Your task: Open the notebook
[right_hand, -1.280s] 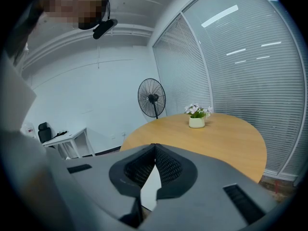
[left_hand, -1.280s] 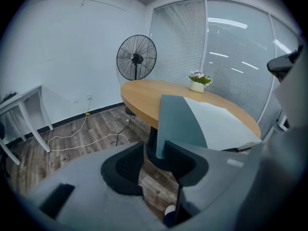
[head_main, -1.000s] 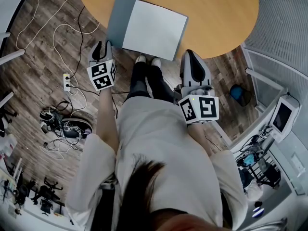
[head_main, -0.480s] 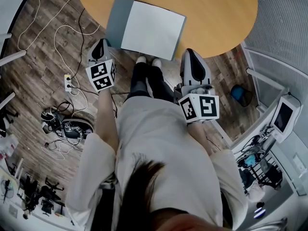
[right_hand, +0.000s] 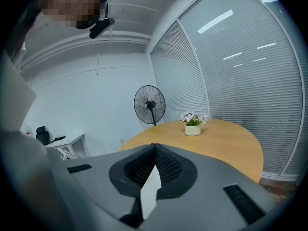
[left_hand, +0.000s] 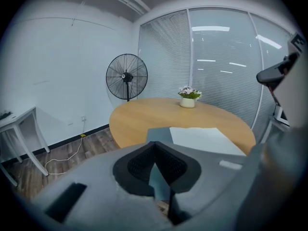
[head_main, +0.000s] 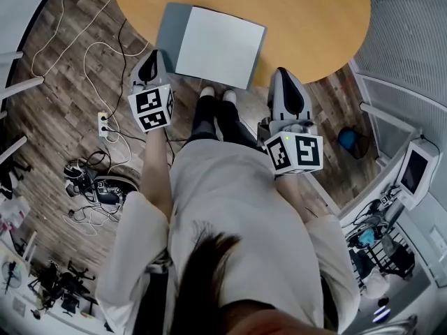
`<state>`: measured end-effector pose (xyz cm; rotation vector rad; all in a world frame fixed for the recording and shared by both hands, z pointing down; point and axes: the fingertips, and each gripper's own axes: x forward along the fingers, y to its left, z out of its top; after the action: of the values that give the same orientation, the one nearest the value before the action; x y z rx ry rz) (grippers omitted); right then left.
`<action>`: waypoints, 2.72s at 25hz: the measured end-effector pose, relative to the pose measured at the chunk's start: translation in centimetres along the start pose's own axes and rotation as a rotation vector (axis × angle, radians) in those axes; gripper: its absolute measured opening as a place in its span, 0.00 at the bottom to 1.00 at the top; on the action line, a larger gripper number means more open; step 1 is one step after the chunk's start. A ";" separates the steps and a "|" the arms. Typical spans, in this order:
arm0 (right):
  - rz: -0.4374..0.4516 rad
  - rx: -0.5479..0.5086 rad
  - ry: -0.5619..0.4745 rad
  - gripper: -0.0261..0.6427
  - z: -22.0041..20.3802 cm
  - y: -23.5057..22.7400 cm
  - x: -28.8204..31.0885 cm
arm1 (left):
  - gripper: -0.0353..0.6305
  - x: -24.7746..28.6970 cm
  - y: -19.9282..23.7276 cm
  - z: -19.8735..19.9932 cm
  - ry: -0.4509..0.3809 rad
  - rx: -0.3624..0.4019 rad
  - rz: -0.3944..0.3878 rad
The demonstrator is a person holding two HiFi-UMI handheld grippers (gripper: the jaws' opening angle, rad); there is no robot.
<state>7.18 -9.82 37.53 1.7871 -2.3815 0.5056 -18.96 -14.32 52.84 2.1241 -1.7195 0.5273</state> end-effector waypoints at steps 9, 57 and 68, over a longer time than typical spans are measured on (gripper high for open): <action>0.004 0.002 -0.060 0.04 2.5 -1.7 -0.8 | 0.08 -0.2 -3.6 6.1 -0.094 0.028 -0.056; 0.060 0.002 -0.317 0.04 13.9 -3.8 -7.4 | 0.08 -13.5 -20.2 26.4 -0.541 0.141 -0.373; 0.068 -0.007 -0.308 0.04 13.7 -3.6 -8.7 | 0.08 -14.9 -21.6 25.0 -0.525 0.085 -0.411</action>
<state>14.60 -7.35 22.85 1.9078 -2.6456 0.2416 0.92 -9.75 22.87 2.7552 -1.4312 -0.0862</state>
